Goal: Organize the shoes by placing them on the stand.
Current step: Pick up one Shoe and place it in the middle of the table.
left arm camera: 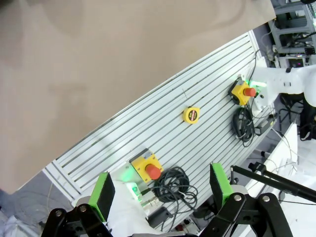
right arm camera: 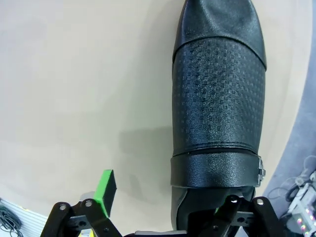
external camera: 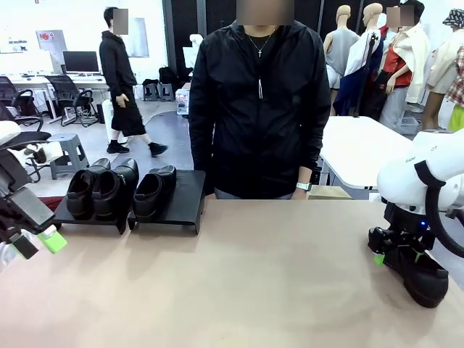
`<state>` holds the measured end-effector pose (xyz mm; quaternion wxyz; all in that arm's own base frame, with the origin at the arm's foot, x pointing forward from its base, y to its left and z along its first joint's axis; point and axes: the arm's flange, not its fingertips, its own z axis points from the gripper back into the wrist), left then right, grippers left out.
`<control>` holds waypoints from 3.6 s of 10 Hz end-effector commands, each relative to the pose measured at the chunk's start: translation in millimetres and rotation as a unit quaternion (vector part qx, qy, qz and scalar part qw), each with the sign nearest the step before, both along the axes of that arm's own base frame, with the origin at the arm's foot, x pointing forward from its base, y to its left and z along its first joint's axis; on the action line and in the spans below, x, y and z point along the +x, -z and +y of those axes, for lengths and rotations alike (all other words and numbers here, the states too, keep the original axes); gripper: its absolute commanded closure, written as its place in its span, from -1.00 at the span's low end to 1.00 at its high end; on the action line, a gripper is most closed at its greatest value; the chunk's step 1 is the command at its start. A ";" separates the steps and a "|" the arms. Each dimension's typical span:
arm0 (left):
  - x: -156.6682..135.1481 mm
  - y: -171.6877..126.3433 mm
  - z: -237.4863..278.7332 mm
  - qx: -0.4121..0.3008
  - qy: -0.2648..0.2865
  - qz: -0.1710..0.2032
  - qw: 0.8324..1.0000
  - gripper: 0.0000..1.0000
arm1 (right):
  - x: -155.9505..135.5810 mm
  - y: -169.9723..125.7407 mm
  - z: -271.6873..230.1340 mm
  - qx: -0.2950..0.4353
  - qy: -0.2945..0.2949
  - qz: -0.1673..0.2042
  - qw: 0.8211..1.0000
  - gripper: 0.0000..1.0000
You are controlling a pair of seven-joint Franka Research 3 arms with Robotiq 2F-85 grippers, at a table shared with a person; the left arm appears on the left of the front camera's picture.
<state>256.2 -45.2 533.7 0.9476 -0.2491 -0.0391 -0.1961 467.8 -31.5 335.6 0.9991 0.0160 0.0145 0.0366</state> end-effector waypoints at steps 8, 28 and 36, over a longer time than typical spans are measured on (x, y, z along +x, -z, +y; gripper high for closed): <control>-1.0 -0.1 1.2 -0.007 0.008 -0.001 1.000 -1.00 | -0.7 -21.3 -4.1 -0.026 0.009 -0.011 1.000 1.00; -1.0 -0.1 1.2 -0.007 0.008 -0.001 1.000 -1.00 | -80.3 -148.6 349.0 0.183 -0.059 -0.126 0.973 1.00; -1.0 -0.1 1.2 -0.007 0.008 -0.001 1.000 -1.00 | -92.8 -45.3 439.1 0.091 0.048 -0.055 0.993 1.00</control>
